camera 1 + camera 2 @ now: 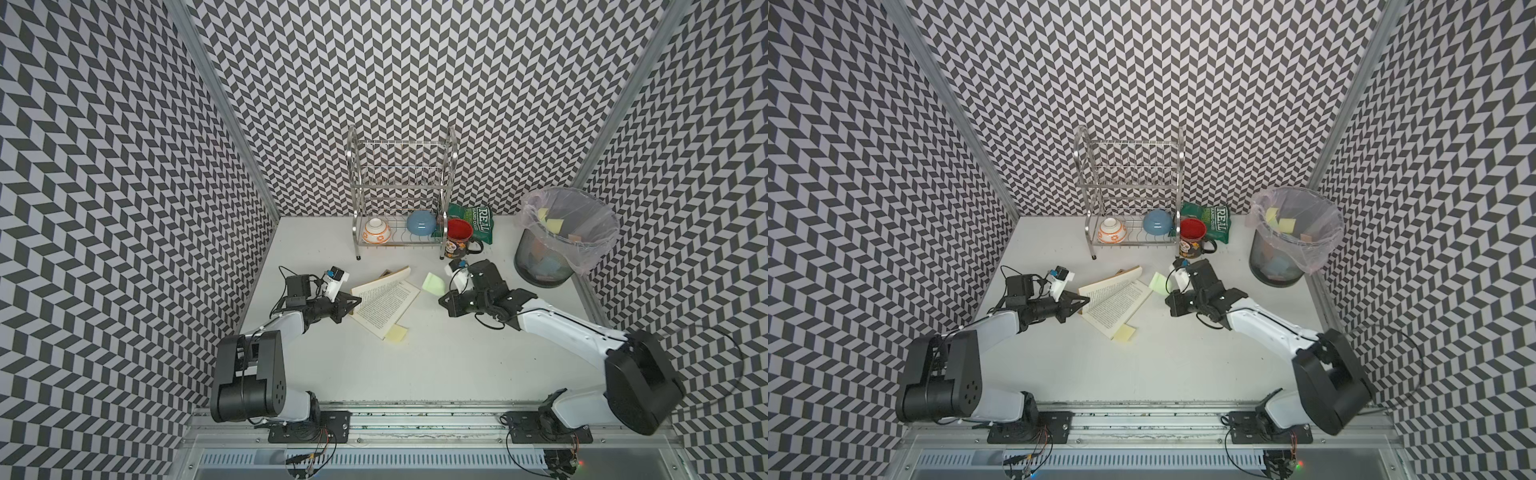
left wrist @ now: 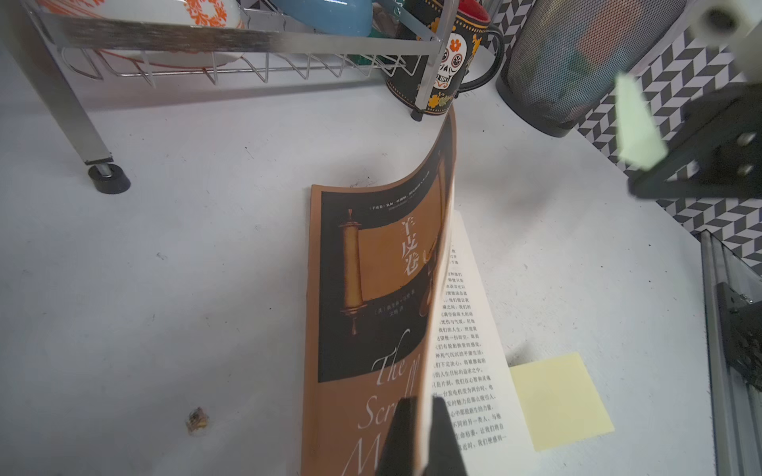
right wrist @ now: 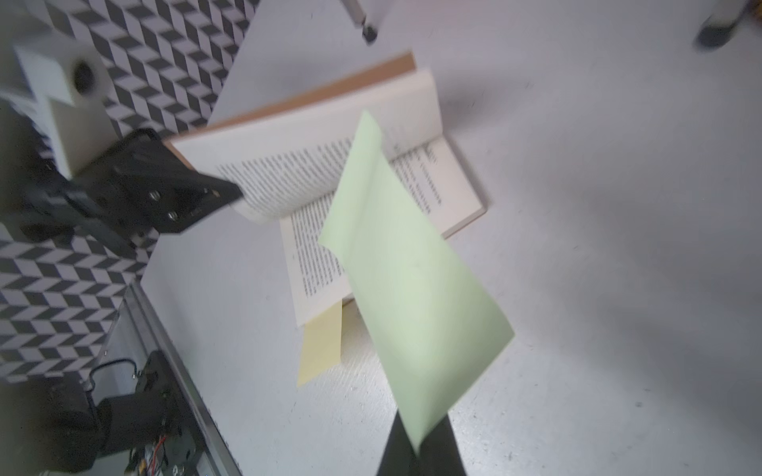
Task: Peel off the used sticky note
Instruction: Place the note in the trash bin.
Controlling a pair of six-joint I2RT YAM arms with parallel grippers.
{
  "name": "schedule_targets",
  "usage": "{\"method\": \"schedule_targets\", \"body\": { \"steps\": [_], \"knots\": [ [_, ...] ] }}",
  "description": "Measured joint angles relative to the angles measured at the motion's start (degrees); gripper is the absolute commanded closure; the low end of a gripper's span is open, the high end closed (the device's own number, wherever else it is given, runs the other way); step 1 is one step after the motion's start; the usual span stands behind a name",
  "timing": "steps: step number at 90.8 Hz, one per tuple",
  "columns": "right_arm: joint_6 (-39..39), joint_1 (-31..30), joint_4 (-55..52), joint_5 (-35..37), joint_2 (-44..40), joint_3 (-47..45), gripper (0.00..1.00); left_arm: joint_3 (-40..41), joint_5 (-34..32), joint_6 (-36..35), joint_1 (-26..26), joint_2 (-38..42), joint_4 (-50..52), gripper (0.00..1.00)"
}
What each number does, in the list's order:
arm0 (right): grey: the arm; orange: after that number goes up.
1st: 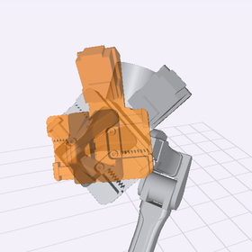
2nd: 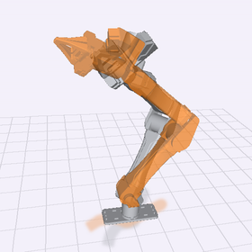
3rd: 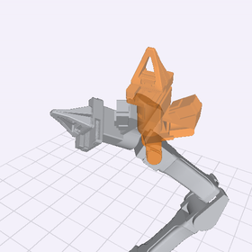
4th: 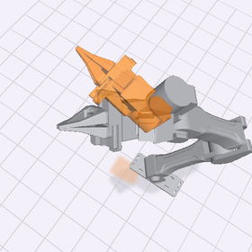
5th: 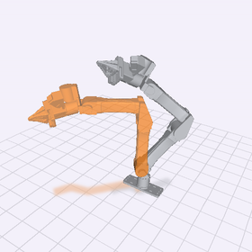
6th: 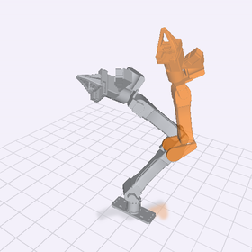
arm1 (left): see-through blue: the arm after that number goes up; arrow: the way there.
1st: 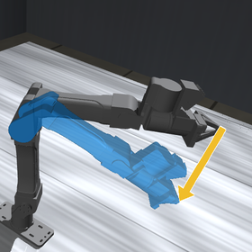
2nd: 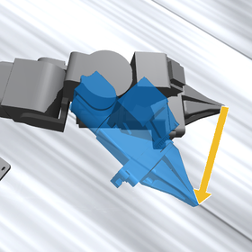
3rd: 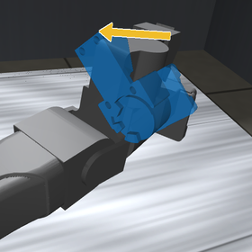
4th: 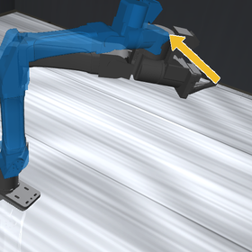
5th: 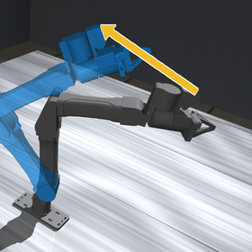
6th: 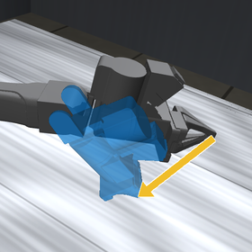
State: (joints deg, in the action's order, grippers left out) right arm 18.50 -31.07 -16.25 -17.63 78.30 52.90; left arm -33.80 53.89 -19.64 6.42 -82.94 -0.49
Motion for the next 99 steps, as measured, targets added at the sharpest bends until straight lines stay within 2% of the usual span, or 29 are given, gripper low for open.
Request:
{"method": "schedule_targets", "body": {
  "steps": [16, 30, 52, 66, 78, 83, 91, 96, 99],
  "knots": [
    [1.7, 7.2, -5.7, 8.0, -7.8, 12.0, 1.0, 0.0, 0.0, 0.0, 0.0, 0.0, 0.0, 1.0],
    [3.3, 17.3, -8.9, 12.7, -8.6, 21.7, 1.0, 0.0, 0.0, 0.0, 0.0, 0.0, 0.0, 1.0],
    [4.3, 31.5, -11.8, 19.4, -0.8, 31.9, 1.0, 0.0, 0.0, 0.0, 0.0, 0.0, 0.0, 1.0],
    [4.3, 38.3, -12.2, 20.0, 6.1, 33.1, 0.99, 0.0, 0.0, -0.1, 0.0, 0.0, 0.0, 1.0],
    [4.0, 41.6, -13.7, 19.6, 11.0, 34.9, 0.87, 0.0, 0.0, -0.1, 0.0, 0.1, 0.0, 1.0],
    [4.1, 41.8, -15.0, 19.4, 13.0, 37.2, 0.74, 0.0, 0.0, -0.2, 0.0, 0.1, 0.1, 1.0],
    [3.2, 41.7, -16.4, 18.3, 15.8, 41.8, 0.44, 0.0, 0.0, -0.2, 0.0, 0.1, 0.1, 1.0],
    [2.8, 41.7, -16.9, 17.6, 16.7, 44.2, 0.32, 0.0, 0.0, -0.2, 0.0, 0.3, 0.1, 1.0],
    [2.5, 41.6, -17.0, 17.0, 16.7, 45.0, 0.3, 0.0, 0.0, -0.2, 0.0, 0.4, 0.1, 1.0]
  ]
}}
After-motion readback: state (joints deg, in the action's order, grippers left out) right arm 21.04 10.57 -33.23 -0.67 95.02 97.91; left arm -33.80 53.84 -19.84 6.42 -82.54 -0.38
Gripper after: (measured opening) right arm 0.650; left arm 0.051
